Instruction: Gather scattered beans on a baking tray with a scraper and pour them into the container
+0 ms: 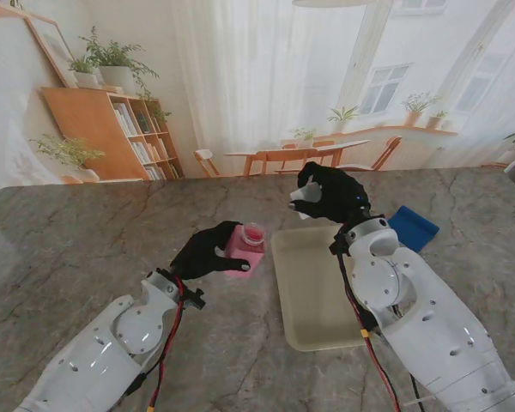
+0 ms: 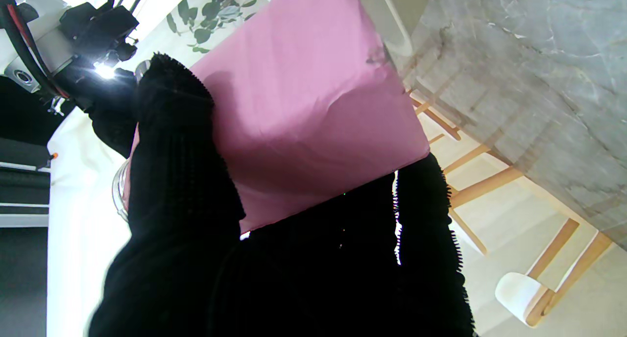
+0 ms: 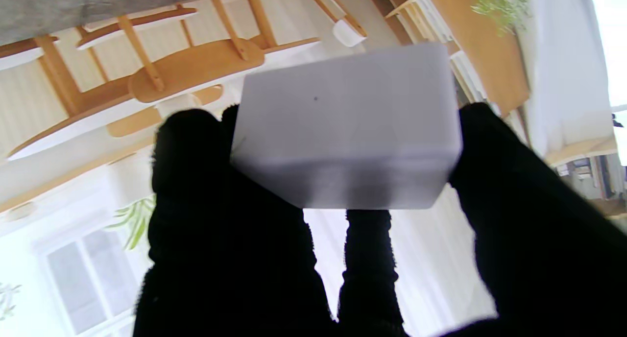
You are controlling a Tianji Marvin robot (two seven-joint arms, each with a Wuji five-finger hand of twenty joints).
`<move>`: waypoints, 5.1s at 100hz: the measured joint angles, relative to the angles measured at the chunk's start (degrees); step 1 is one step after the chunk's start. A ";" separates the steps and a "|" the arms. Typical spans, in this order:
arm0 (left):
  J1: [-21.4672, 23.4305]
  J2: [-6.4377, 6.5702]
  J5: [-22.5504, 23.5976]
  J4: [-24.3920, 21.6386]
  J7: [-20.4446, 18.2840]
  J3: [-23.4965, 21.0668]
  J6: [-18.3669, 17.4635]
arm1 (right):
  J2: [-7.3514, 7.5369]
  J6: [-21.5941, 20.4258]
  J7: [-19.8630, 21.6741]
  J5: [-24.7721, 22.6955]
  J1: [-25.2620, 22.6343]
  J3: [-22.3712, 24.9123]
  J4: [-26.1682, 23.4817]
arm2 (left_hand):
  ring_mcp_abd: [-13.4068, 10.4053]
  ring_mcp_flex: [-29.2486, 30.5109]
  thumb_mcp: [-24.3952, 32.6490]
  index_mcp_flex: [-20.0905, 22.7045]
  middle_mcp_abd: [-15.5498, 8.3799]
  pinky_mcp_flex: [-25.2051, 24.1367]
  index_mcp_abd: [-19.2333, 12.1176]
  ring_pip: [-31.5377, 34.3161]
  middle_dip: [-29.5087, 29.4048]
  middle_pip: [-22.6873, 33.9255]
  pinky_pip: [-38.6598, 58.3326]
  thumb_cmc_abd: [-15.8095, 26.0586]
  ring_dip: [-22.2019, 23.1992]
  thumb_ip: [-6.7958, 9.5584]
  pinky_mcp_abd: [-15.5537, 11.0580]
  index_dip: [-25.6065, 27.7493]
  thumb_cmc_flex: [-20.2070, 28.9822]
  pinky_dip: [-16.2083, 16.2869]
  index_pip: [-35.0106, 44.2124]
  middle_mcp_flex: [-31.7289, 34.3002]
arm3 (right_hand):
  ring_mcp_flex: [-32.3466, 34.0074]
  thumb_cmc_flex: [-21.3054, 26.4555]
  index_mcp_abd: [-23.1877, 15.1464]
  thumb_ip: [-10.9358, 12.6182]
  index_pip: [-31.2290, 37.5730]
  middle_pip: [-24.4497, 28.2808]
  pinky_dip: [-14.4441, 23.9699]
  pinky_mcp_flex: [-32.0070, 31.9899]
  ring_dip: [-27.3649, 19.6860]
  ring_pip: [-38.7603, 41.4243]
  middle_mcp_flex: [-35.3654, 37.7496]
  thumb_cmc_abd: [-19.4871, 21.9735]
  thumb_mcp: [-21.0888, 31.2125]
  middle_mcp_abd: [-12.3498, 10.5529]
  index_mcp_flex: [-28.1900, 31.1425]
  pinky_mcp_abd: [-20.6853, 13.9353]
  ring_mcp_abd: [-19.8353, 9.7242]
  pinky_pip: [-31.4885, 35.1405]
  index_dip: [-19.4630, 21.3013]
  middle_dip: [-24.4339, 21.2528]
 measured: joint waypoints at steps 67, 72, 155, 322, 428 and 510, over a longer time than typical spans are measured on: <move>-0.20 0.06 1.32 -0.01 0.41 0.29 -0.84 | -1.67 -7.42 -1.37 5.72 0.62 -5.81 0.24 | 0.01 0.02 0.00 0.00 0.14 0.08 0.00 0.22 0.01 0.00 0.00 0.00 0.01 -0.01 0.01 -1.45 0.00 0.00 0.65 0.18 | 0.21 0.01 -0.64 -0.02 0.60 -0.51 0.00 0.19 0.12 -0.39 0.68 -0.01 0.00 0.00 0.02 0.00 -0.02 -0.02 -0.55 0.00; -0.20 0.13 1.92 -0.02 0.41 0.24 -0.79 | -1.67 -7.69 -1.30 5.72 0.72 -6.06 0.26 | 0.01 0.03 0.00 0.00 0.19 0.12 0.00 0.23 0.01 0.00 0.00 0.00 0.01 -0.01 0.01 -1.56 0.00 0.00 0.81 0.25 | 0.22 0.01 -0.65 -0.02 0.60 -0.51 0.00 0.19 0.14 -0.39 0.72 -0.01 0.00 0.00 0.03 0.00 -0.02 -0.03 -0.55 0.00; -0.06 0.55 3.03 -0.63 0.18 -0.38 0.63 | -0.32 -15.71 2.39 2.56 -0.41 -6.11 -0.67 | 0.02 0.05 0.00 0.00 0.29 0.16 0.00 0.34 0.03 0.00 0.01 -0.02 0.13 -0.02 0.03 -2.81 0.00 0.00 1.47 0.36 | 0.83 0.02 -1.37 -0.04 0.60 -0.68 0.00 0.76 0.53 -1.15 1.57 -0.62 0.00 0.00 0.68 0.00 -0.05 -0.05 -0.66 0.00; 1.65 0.14 2.03 -2.07 1.99 -1.57 0.71 | 2.21 -21.04 8.91 -7.78 8.54 -12.73 2.48 | 0.04 0.54 0.00 0.13 0.35 0.57 -0.32 0.71 0.03 0.00 0.01 -1.57 0.13 -0.02 0.04 -3.56 0.00 0.00 3.02 1.09 | -14.21 -14.38 -1.48 9.27 -37.42 -12.18 11.70 -26.30 15.39 6.06 -5.25 20.12 -6.45 -9.46 1.48 6.83 -4.90 -7.54 7.51 -0.46; 1.94 0.19 2.55 -2.14 2.43 -2.64 1.18 | 4.45 -13.14 23.37 -10.86 0.65 -2.71 -11.19 | 0.04 0.54 0.00 0.14 0.35 0.57 -0.33 0.71 0.03 0.00 0.01 -1.57 0.13 -0.02 0.04 -3.57 0.00 0.00 3.02 1.10 | -24.89 -14.11 20.58 12.01 -59.32 -30.49 13.36 -37.86 8.00 -17.96 -15.22 28.69 -23.73 1.26 -17.26 13.13 5.26 -15.97 10.81 -3.34; 1.97 0.15 2.42 -2.13 2.40 -2.50 0.95 | 2.43 -3.92 14.54 -8.15 7.35 -13.81 -3.39 | 0.04 0.55 0.00 0.15 0.35 0.57 -0.37 0.87 0.52 0.00 0.01 -1.57 0.62 -0.02 0.04 -3.80 0.00 0.00 3.02 1.16 | 7.78 -16.25 6.36 11.10 -33.08 9.73 15.11 -2.38 17.52 22.77 11.40 16.18 -11.12 -11.95 2.41 0.14 -13.80 11.17 23.96 10.41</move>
